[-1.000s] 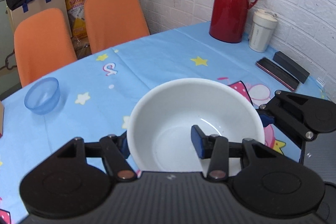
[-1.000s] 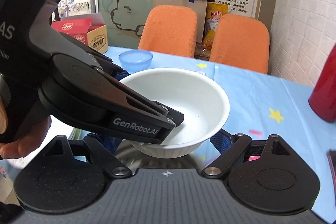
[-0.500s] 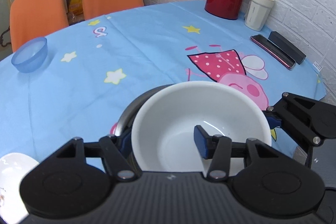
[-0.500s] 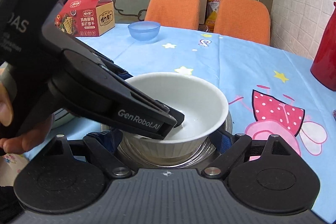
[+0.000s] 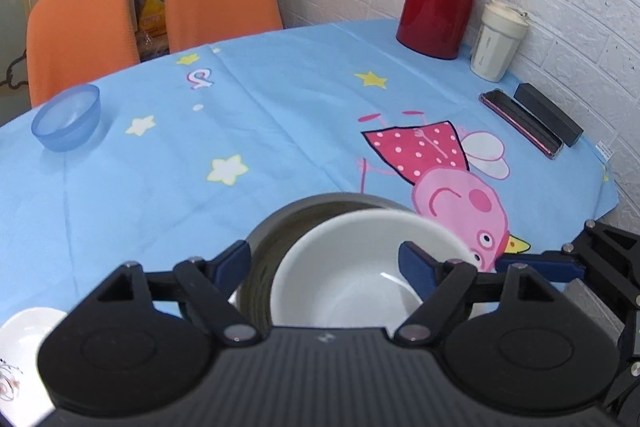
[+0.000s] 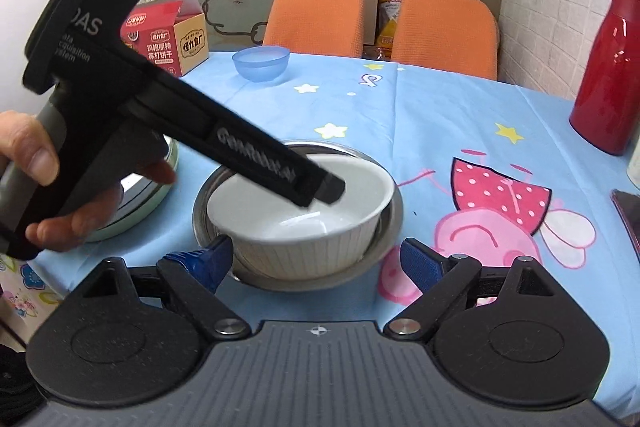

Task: Organize plates and bowls
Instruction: 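Lower the white bowl into the steel bowl and open the left tool, then reach the left tool to the blue plastic bowl rim and grasp it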

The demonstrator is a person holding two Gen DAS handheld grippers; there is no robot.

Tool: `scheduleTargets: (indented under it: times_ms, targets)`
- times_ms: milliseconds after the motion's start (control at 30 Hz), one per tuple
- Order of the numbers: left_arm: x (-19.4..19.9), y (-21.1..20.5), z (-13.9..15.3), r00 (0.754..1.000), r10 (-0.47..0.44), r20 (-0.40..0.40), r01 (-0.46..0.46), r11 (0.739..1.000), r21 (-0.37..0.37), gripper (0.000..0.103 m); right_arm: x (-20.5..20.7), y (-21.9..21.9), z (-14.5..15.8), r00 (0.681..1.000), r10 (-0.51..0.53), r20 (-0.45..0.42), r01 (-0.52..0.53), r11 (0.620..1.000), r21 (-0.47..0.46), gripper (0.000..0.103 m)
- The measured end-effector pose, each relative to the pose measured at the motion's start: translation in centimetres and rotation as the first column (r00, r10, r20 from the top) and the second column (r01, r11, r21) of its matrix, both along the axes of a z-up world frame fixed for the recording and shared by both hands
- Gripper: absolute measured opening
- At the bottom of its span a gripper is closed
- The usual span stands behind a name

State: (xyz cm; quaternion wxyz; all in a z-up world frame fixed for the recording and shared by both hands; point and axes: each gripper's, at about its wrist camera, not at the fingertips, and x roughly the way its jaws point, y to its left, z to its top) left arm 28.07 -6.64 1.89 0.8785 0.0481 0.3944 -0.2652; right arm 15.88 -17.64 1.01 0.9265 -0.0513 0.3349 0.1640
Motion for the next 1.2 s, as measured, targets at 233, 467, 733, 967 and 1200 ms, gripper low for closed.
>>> scheduleTargets:
  times_ms: [233, 467, 733, 967, 1200]
  targets:
    - [0.0, 3.0, 2.2, 0.997, 0.067, 0.045, -0.065, 0.997, -0.035, 0.087, -1.6, -3.2, 1.1, 0.998, -0.058, -0.008, 0.058, 0.991, 0.12, 0.078]
    - [2.5, 11.9, 3.4, 0.963, 0.262, 0.066, -0.262, 0.965, -0.009, 0.094, 3.2, -3.3, 3.5, 0.999, -0.042, 0.004, 0.041, 0.986, 0.161, 0.078]
    - [10.8, 20.4, 3.2, 0.902, 0.432, 0.019, -0.432, 0.902, -0.012, 0.094, 15.5, 3.2, 6.1, 0.996, 0.087, 0.024, -0.088, 0.995, 0.045, 0.078]
    - [21.1, 20.3, 1.3, 0.882, 0.471, -0.024, -0.471, 0.881, -0.042, 0.095, 26.0, 12.0, 3.7, 0.977, 0.205, -0.055, -0.209, 0.974, -0.087, 0.078]
    - [26.3, 19.9, -2.2, 0.877, 0.475, -0.075, -0.478, 0.878, -0.026, 0.094, 31.6, 16.1, -1.6, 0.96, 0.243, -0.142, -0.256, 0.963, -0.082, 0.078]
